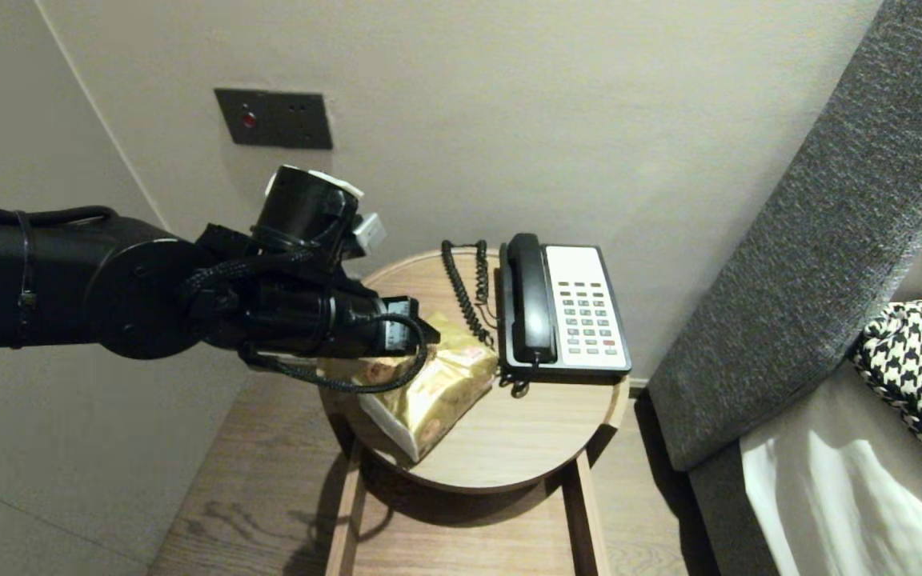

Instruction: Take the tissue out of the drawer one by one and place them on the table

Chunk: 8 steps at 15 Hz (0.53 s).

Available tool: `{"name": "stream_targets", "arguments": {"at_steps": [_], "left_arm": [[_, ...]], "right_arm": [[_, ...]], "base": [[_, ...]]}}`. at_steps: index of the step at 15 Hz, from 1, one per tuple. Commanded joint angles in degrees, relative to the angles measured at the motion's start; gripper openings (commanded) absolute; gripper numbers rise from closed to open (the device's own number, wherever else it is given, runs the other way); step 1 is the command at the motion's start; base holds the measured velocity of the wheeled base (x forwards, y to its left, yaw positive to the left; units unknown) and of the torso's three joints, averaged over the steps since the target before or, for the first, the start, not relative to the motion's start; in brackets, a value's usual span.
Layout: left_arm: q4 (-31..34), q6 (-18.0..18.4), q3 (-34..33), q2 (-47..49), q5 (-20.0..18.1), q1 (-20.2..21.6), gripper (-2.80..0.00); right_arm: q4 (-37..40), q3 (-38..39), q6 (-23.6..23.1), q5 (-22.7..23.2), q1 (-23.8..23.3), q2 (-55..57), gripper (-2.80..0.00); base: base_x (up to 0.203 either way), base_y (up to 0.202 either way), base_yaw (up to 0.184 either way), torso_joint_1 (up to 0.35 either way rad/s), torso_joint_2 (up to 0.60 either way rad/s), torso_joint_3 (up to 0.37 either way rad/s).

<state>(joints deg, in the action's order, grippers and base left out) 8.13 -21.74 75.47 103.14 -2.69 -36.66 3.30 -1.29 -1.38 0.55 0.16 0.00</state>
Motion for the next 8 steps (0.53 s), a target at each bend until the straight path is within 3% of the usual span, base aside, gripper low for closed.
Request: {"name": "stream_targets", "arguments": {"at_steps": [1,4,8], "left_arm": [[-0.59,-0.23,0.95,-0.03,0.13,0.01,0.00],[-0.21,-0.01,3.32,-2.95,0.73,0.01,0.00],[9.78,0.57,11.29,-8.33,0.84,0.04,0.00]], "right_arm": [[0.03,-0.03,-0.03,0.01,0.02,0.09,-2.80],[0.03,0.06,-0.03,0.07,0.02,0.09,-2.80],[0.03,0.06,-0.03,0.01,0.02,0.09,-2.80]], "base": [[0.000,0.000,0.000,0.000,0.00,0.000],[0.000,0.000,0.000,0.000,0.00,0.000],[0.000,0.000,0.000,0.000,0.00,0.000]]}}
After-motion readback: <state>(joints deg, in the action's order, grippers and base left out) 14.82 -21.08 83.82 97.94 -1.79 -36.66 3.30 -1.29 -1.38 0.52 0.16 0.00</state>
